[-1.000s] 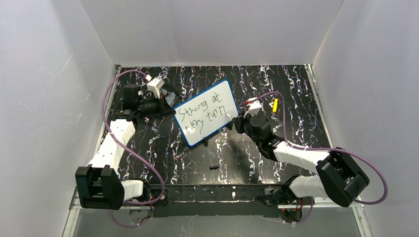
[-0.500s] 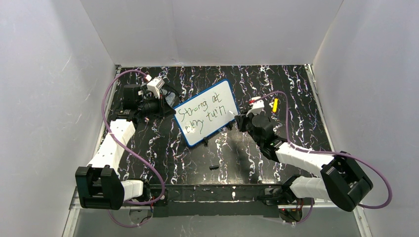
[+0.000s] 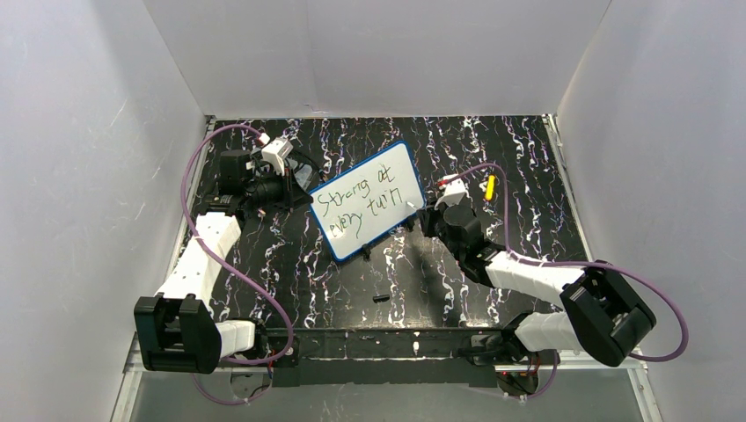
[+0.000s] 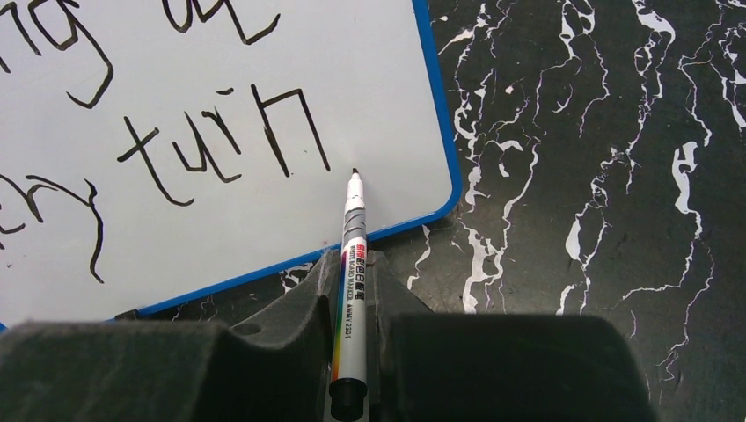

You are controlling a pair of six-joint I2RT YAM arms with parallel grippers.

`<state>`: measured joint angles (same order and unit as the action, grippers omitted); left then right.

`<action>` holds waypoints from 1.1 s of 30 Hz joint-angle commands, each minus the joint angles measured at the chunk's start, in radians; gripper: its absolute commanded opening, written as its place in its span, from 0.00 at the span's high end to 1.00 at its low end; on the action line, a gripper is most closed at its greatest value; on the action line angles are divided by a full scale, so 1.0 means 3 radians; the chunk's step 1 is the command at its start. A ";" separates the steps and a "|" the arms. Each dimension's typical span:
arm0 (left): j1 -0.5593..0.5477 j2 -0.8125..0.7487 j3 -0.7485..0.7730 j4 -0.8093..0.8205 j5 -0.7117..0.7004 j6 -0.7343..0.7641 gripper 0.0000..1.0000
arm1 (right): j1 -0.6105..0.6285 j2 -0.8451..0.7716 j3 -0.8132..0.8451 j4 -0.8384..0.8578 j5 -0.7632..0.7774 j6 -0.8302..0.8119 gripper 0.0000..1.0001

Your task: Write a sentence on the whiteboard

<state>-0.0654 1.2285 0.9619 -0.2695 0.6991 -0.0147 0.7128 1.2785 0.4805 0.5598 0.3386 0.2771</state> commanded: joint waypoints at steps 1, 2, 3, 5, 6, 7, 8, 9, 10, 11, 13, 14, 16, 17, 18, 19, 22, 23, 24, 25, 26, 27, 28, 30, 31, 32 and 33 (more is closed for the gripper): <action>-0.0012 -0.0086 0.0005 -0.0061 0.0041 0.0034 1.00 | -0.0019 -0.0018 0.0092 0.0189 0.0042 -0.0055 0.99; -0.0011 -0.0085 0.0005 -0.0061 0.0040 0.0034 1.00 | -0.0019 -0.0039 0.0091 0.0172 0.0034 -0.0051 0.99; -0.0012 -0.0086 0.0005 -0.0065 0.0038 0.0034 1.00 | -0.0023 -0.0064 0.0091 0.0151 0.0032 -0.0054 0.99; -0.0008 -0.0091 0.0005 -0.0066 0.0030 0.0034 1.00 | -0.0020 -0.0137 0.0074 0.0111 0.0035 -0.0052 0.99; -0.0009 -0.0096 0.0005 -0.0068 0.0025 0.0034 1.00 | -0.0019 -0.0191 0.0063 0.0082 0.0043 -0.0052 0.99; -0.0010 -0.0099 0.0005 -0.0068 0.0018 0.0034 1.00 | -0.0020 -0.0246 0.0050 0.0055 0.0051 -0.0050 0.99; -0.0011 -0.0104 0.0005 -0.0068 0.0011 0.0034 1.00 | -0.0019 -0.0303 0.0035 0.0033 0.0052 -0.0045 0.99; -0.0008 -0.0106 0.0005 -0.0068 0.0002 0.0034 1.00 | -0.0019 -0.0357 0.0019 0.0003 0.0060 -0.0044 0.99; -0.0012 -0.0107 0.0005 -0.0068 0.0002 0.0034 1.00 | -0.0019 -0.0405 0.0008 -0.0030 0.0065 -0.0049 0.99; -0.0011 -0.0107 0.0005 -0.0068 0.0000 0.0031 1.00 | -0.0019 -0.0453 -0.0011 -0.0050 0.0063 -0.0049 0.99; -0.0010 -0.0109 0.0009 -0.0072 -0.0004 0.0024 1.00 | -0.0019 -0.0567 -0.0054 -0.0095 0.0073 -0.0047 0.99; -0.0010 -0.0115 0.0010 -0.0073 -0.0004 0.0023 0.98 | -0.0019 -0.0624 -0.0082 -0.0114 0.0071 -0.0038 0.99; -0.0012 -0.0129 0.0010 -0.0073 -0.0013 0.0024 0.93 | -0.0019 -0.0748 -0.0127 -0.0151 0.0061 -0.0019 0.99; -0.0011 -0.0136 0.0010 -0.0073 -0.0021 0.0019 0.90 | -0.0019 -0.0813 -0.0142 -0.0177 0.0058 -0.0014 0.99; -0.0010 -0.0144 0.0010 -0.0076 -0.0031 0.0018 0.87 | -0.0019 -0.0876 -0.0148 -0.0216 0.0058 -0.0010 0.99; -0.0011 -0.0153 0.0010 -0.0078 -0.0047 0.0018 0.83 | -0.0019 -0.0941 -0.0147 -0.0269 0.0058 -0.0002 0.99; -0.0012 -0.0192 0.0006 -0.0095 -0.0161 0.0009 0.63 | -0.0019 -0.1109 -0.0092 -0.0540 0.0037 0.0084 0.99; -0.0010 -0.0213 0.0002 -0.0102 -0.0205 0.0008 0.56 | -0.0019 -0.1160 -0.0052 -0.0745 0.0000 0.0112 0.99; -0.0012 -0.0233 -0.0005 -0.0107 -0.0249 0.0008 0.50 | -0.0016 -0.1218 -0.0015 -0.0860 -0.0052 0.0140 0.99; -0.0010 -0.0261 -0.0008 -0.0105 -0.0292 0.0005 0.45 | -0.0018 -0.1301 0.0011 -0.1049 -0.0103 0.0170 0.99; -0.0011 -0.0286 -0.0021 -0.0093 -0.0314 0.0001 0.41 | -0.0019 -0.1371 0.0026 -0.1193 -0.0152 0.0202 0.99; -0.0011 -0.0312 -0.0032 -0.0078 -0.0346 -0.0008 0.39 | -0.0019 -0.1457 0.0037 -0.1325 -0.0193 0.0232 0.99; -0.0010 -0.0339 -0.0039 -0.0060 -0.0387 -0.0020 0.34 | -0.0019 -0.1544 0.0043 -0.1445 -0.0220 0.0259 0.99; -0.0012 -0.0386 -0.0048 -0.0040 -0.0547 -0.0065 0.19 | -0.0019 -0.1718 0.0052 -0.1661 -0.0270 0.0314 0.99; -0.0012 -0.0417 -0.0054 -0.0031 -0.0651 -0.0087 0.17 | -0.0019 -0.1796 0.0063 -0.1761 -0.0301 0.0341 0.99; -0.0012 -0.0457 -0.0064 -0.0025 -0.0774 -0.0097 0.16 | -0.0019 -0.1874 0.0076 -0.1844 -0.0329 0.0366 0.99; -0.0009 -0.0512 -0.0077 -0.0020 -0.0889 -0.0107 0.15 | -0.0019 -0.1942 0.0087 -0.1969 -0.0361 0.0385 0.99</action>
<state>-0.0669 1.1408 0.9543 -0.2840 0.5556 -0.0334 0.7128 0.7708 0.4492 0.1169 0.2749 0.3485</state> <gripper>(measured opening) 0.831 0.203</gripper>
